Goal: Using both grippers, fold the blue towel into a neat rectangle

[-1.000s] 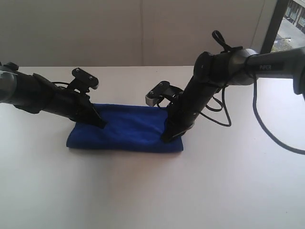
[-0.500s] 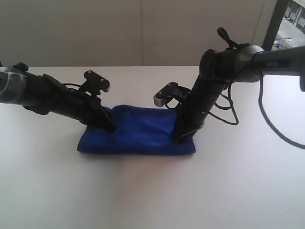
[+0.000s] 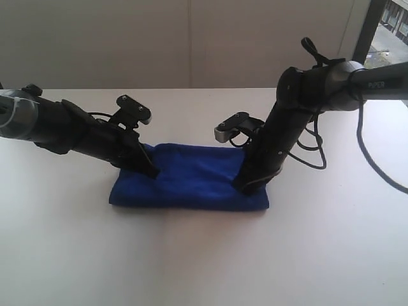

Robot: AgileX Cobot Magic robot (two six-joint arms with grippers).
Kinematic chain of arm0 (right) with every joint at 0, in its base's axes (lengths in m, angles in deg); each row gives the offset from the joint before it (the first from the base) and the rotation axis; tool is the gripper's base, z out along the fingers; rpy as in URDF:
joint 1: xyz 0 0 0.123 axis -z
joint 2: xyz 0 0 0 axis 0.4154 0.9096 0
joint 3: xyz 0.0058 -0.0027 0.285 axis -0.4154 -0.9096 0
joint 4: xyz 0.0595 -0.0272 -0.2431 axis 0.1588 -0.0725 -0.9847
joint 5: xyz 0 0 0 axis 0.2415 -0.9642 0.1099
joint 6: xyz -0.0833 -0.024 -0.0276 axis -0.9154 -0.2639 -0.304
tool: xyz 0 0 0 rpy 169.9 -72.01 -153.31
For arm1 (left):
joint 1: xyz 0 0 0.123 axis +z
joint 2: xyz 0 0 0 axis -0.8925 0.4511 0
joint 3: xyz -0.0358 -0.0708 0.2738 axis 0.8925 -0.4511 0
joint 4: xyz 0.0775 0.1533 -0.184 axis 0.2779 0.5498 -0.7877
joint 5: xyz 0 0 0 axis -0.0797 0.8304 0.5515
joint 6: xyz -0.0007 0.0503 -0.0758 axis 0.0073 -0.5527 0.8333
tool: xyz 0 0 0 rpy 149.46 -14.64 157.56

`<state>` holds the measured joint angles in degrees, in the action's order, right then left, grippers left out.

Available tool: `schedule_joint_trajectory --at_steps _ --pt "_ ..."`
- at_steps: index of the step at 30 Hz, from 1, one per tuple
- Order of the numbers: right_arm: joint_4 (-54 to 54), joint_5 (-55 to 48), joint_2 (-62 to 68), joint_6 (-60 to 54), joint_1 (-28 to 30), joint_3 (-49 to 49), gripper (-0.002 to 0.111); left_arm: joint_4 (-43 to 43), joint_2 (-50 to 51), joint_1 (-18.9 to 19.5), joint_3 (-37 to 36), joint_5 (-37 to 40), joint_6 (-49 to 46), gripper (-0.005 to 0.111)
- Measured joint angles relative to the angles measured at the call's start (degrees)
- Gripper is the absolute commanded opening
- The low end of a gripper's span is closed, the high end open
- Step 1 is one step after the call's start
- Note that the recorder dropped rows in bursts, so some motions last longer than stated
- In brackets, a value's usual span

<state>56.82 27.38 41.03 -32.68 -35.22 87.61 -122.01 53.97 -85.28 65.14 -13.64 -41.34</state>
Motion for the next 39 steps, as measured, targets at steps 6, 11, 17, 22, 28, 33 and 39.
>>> schedule_joint_trajectory --at_steps 6,11,17,22,28,33,39 --pt "0.1 0.1 -0.5 0.0 0.3 -0.6 0.000 0.9 0.0 -0.1 0.0 0.0 0.2 0.000" --pt "-0.4 0.6 -1.0 0.1 0.3 -0.8 0.004 1.0 0.0 -0.1 0.0 -0.1 0.2 0.003" --pt "-1.6 1.4 -1.9 0.2 0.3 -1.4 0.035 3.2 -0.8 -0.5 -0.1 0.2 0.2 0.034" --pt "-1.6 1.2 -2.4 0.6 0.4 -1.6 0.054 4.5 -2.3 -0.5 -0.5 1.3 0.2 0.062" --pt "-1.9 2.1 -5.2 0.7 0.4 -2.1 0.054 5.6 -5.0 -0.5 -0.6 0.5 0.2 0.064" --pt "-1.8 3.4 -10.4 0.7 0.4 -2.1 0.052 5.6 -8.7 -0.5 -0.6 -0.1 0.2 0.063" --pt "-2.6 5.7 -14.8 1.7 0.4 -2.1 0.017 5.6 -12.7 -0.5 -0.6 11.7 3.5 0.023"
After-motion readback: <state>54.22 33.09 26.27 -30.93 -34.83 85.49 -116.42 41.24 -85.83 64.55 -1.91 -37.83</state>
